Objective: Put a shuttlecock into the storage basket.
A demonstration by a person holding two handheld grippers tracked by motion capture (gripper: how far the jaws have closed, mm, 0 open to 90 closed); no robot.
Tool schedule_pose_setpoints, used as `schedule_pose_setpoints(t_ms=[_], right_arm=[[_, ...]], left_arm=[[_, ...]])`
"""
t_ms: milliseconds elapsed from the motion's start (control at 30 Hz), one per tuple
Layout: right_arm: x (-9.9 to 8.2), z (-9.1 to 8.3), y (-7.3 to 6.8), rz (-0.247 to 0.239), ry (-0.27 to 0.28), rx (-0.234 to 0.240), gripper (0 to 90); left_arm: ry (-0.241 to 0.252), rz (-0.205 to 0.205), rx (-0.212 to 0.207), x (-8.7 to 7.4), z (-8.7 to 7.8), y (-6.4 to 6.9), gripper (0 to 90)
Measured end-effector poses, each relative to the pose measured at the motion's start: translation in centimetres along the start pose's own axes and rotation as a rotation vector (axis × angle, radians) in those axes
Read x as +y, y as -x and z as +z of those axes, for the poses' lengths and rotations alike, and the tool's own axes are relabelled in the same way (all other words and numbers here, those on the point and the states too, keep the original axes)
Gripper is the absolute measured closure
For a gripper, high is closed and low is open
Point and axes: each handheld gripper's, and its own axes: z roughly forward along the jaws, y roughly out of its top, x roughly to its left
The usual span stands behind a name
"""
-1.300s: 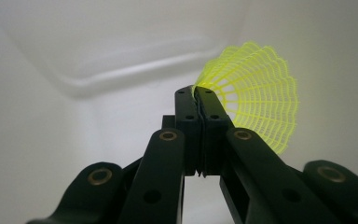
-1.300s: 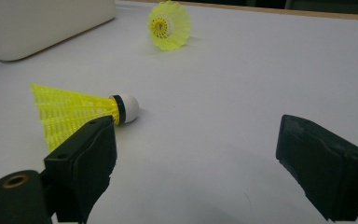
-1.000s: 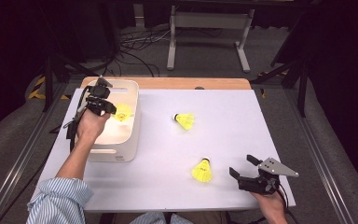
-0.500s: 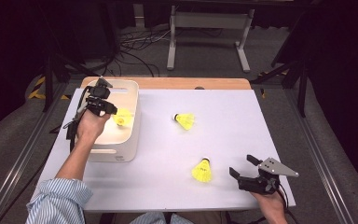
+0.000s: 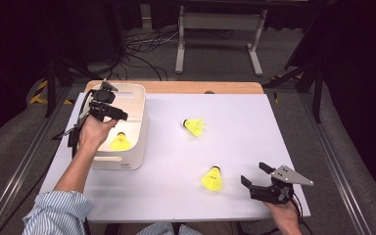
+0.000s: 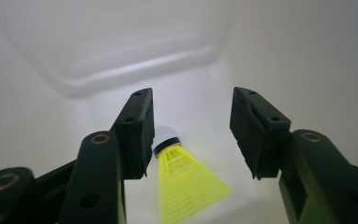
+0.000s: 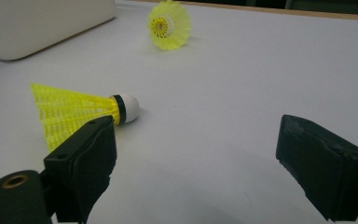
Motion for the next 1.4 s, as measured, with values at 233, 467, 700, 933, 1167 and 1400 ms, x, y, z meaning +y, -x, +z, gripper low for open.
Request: schedule_pose_setpoints(t_ms=[233, 467, 700, 933, 1167, 1400], right_arm=[[0.0, -0.1, 0.1, 0.004, 0.006, -0.007, 12.6], [0.0, -0.2, 0.2, 0.011, 0.008, -0.016, 12.7], [0.0, 0.0, 0.1, 0.006, 0.002, -0.017, 12.7], [0.0, 0.1, 0.1, 0.001, -0.001, -0.019, 12.8], [0.1, 0.1, 0.1, 0.001, -0.001, -0.019, 12.8], [0.0, 0.1, 0.2, 0.007, -0.004, -0.021, 12.8]], left_arm=[[0.006, 0.001, -0.01, 0.4, -0.3, 0.2, 42.5], [0.018, 0.024, -0.013, 0.7, -0.6, 1.1, 39.5], [0.046, 0.05, -0.022, 0.5, -1.5, 1.5, 40.6], [0.052, 0.047, -0.015, 0.1, -2.2, 1.3, 39.8], [0.082, 0.044, -0.028, -0.3, -3.3, 1.4, 39.4], [0.093, 0.068, -0.048, -0.3, -4.0, 2.1, 39.1]])
